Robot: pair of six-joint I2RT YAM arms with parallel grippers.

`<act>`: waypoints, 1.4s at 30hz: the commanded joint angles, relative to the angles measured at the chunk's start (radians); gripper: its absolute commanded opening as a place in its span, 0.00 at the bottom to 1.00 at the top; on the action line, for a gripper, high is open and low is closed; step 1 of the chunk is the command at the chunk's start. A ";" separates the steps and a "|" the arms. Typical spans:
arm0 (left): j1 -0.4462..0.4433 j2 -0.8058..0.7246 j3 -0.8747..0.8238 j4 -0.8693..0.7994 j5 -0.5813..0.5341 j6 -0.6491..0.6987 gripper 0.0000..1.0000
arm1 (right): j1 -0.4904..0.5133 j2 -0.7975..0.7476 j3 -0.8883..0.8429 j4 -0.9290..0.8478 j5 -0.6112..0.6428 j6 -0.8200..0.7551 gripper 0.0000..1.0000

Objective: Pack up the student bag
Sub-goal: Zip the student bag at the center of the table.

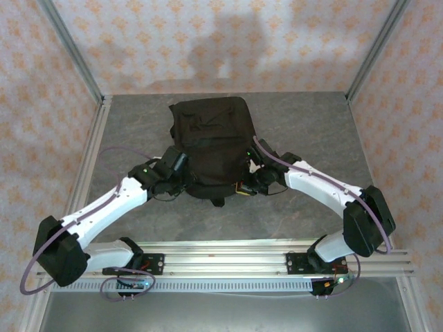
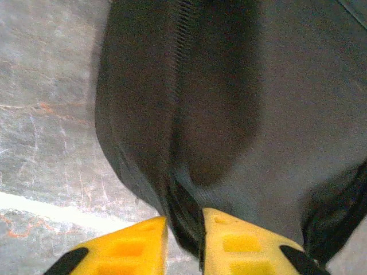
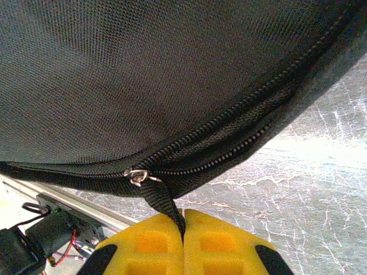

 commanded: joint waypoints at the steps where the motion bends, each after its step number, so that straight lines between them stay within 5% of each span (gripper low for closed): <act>1: -0.086 -0.029 -0.015 0.011 -0.013 -0.080 0.37 | -0.004 0.003 0.019 -0.009 0.008 0.017 0.00; 6: -0.171 0.019 0.009 0.050 -0.025 -0.189 0.52 | -0.001 0.005 0.005 0.014 -0.001 0.032 0.00; 17: -0.216 0.222 0.142 0.077 -0.088 -0.269 0.52 | 0.004 -0.025 -0.026 0.043 0.007 0.046 0.00; 31: -0.179 0.203 0.037 0.057 -0.116 -0.204 0.10 | 0.014 -0.016 -0.037 0.054 -0.004 0.049 0.00; 42: -0.010 0.008 -0.092 -0.048 -0.118 -0.047 0.03 | 0.045 0.037 0.029 0.037 -0.001 0.028 0.00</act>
